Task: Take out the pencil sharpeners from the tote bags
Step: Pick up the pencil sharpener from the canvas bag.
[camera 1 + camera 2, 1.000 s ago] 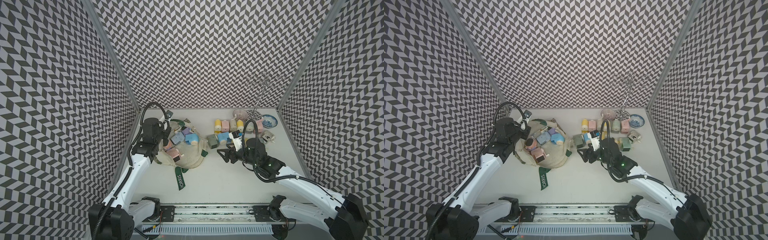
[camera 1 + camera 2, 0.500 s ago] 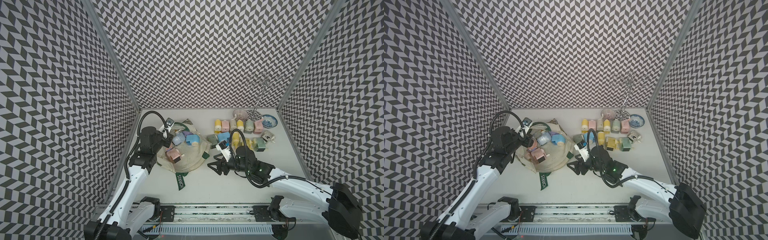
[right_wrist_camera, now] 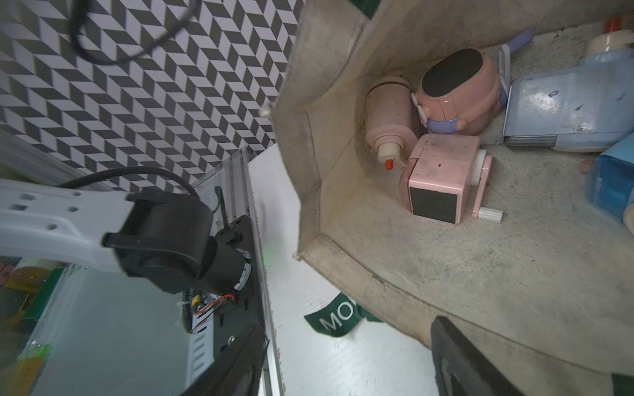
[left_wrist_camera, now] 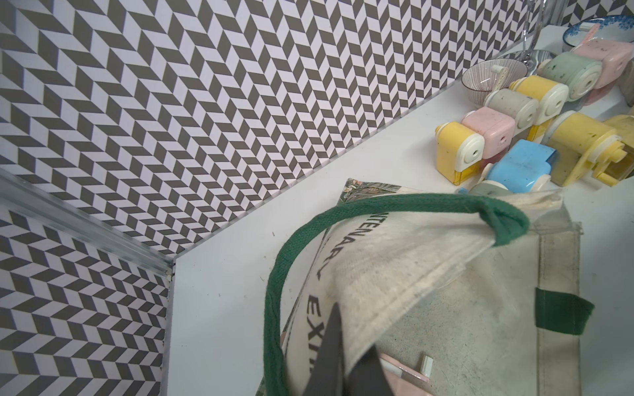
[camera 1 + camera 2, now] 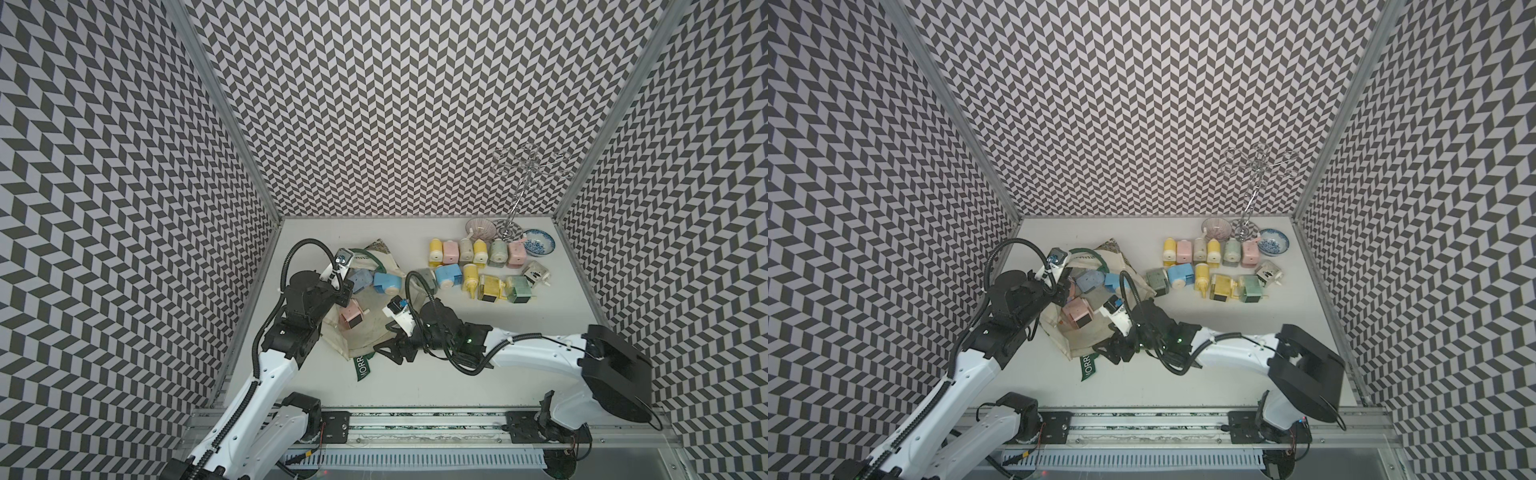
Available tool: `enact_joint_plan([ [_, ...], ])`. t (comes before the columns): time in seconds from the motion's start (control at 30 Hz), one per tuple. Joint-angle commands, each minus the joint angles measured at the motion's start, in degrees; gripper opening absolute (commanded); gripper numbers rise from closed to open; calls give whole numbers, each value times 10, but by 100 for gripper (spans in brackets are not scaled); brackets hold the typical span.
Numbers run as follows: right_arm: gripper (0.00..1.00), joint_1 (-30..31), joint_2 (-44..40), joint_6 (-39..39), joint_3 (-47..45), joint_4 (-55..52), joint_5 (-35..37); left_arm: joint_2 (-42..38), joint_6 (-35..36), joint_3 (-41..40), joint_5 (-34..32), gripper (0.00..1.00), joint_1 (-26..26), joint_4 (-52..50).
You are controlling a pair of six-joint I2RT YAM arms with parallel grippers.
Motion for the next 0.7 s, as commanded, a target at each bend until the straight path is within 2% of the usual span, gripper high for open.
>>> enact_joint_plan([
  [0.0, 82, 17, 72, 34, 28, 86, 64, -21, -20, -2, -30, 0, -2, 41],
  [0.13, 90, 29, 156, 23, 76, 108, 122, -20, -20, -3, -29, 0, -3, 44],
  [0.33, 96, 30, 235, -21, 121, 159, 180, -8, -18, 3, -25, 0, -7, 36],
  [0.43, 99, 30, 271, -33, 168, 132, 199, -9, -18, 2, -25, 0, -8, 37],
  [0.67, 99, 30, 337, -52, 227, 171, 233, -13, -15, 3, -25, 0, -8, 36],
])
